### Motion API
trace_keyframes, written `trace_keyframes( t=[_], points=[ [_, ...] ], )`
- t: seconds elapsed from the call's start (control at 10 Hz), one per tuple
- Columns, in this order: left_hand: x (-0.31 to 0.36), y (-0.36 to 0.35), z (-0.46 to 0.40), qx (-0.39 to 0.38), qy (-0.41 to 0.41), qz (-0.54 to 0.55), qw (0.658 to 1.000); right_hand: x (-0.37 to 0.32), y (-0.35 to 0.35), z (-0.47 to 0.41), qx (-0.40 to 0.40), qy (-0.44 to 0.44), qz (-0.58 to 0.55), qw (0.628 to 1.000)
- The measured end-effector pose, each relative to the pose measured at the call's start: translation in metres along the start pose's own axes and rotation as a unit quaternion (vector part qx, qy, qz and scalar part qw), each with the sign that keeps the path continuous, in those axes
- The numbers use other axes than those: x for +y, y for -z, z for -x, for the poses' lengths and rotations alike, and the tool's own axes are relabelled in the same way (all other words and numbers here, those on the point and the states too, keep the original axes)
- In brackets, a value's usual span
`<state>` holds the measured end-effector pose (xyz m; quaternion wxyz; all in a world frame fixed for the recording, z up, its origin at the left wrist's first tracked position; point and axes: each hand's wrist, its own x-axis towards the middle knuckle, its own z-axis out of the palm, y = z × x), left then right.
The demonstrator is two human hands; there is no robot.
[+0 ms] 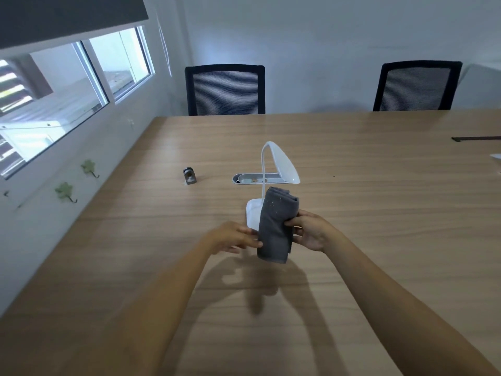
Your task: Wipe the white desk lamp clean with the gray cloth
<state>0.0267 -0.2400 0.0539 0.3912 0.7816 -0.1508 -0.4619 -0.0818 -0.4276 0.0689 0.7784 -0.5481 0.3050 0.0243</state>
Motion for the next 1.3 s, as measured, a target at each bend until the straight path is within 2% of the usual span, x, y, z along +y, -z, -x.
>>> trace_keyframes(
  t=[0.2,0.4,0.8,1.0,1.2,1.3],
  points=[
    [-0.007,-0.006,0.005,0.049,-0.019,0.069,0.996,0.004,-0.027,-0.004,-0.027,-0.016,0.011,0.999],
    [-0.040,0.024,0.028,0.094,0.011,0.109,0.990,0.013,-0.075,-0.022,-0.061,-0.030,0.053,0.996],
    [-0.173,0.100,0.110,0.223,0.122,0.208,0.945,0.091,-0.239,-0.052,-0.132,-0.105,0.172,0.971],
    [-0.217,0.113,0.120,0.295,0.148,0.149,0.932,0.129,-0.281,-0.058,-0.097,-0.130,0.212,0.964],
    [-0.219,0.117,0.120,0.328,0.150,-0.065,0.930,0.139,-0.282,-0.061,-0.079,-0.153,0.198,0.965],
    [-0.202,0.124,0.118,0.352,0.142,-0.114,0.918,0.134,-0.273,-0.061,-0.080,-0.154,0.178,0.968]
  ],
)
